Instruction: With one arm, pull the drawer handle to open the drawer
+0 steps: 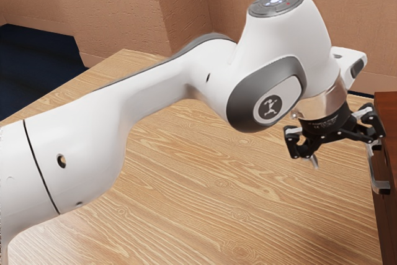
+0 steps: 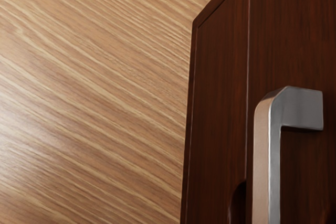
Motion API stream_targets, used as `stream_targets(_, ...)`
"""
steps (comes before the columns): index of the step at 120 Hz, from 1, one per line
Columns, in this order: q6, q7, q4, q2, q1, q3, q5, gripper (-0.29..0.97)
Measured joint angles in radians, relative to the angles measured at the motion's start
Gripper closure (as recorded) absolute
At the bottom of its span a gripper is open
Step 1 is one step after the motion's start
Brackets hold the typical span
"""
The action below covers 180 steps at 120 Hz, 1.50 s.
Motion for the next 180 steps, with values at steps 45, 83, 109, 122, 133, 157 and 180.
stream_targets(45, 0.051, 0.080, -0.012, 0.011, 0.000, 0.000, -0.006, 0.02)
stream_targets(83, 0.076, 0.113, -0.043, 0.006, -0.008, 0.000, -0.030, 0.21)
stream_targets(109, 0.089, 0.127, -0.046, 0.007, -0.009, 0.000, -0.030, 0.27)
stream_targets(122, 0.092, 0.132, -0.052, 0.006, -0.010, 0.000, -0.029, 0.32)
stream_targets(133, 0.094, 0.136, -0.058, 0.006, -0.012, 0.000, -0.026, 0.36)
stream_targets(157, 0.098, 0.143, -0.089, -0.009, -0.014, 0.002, -0.021, 0.43)
stream_targets(180, 0.105, 0.149, -0.115, -0.027, -0.012, 0.001, -0.008, 0.45)
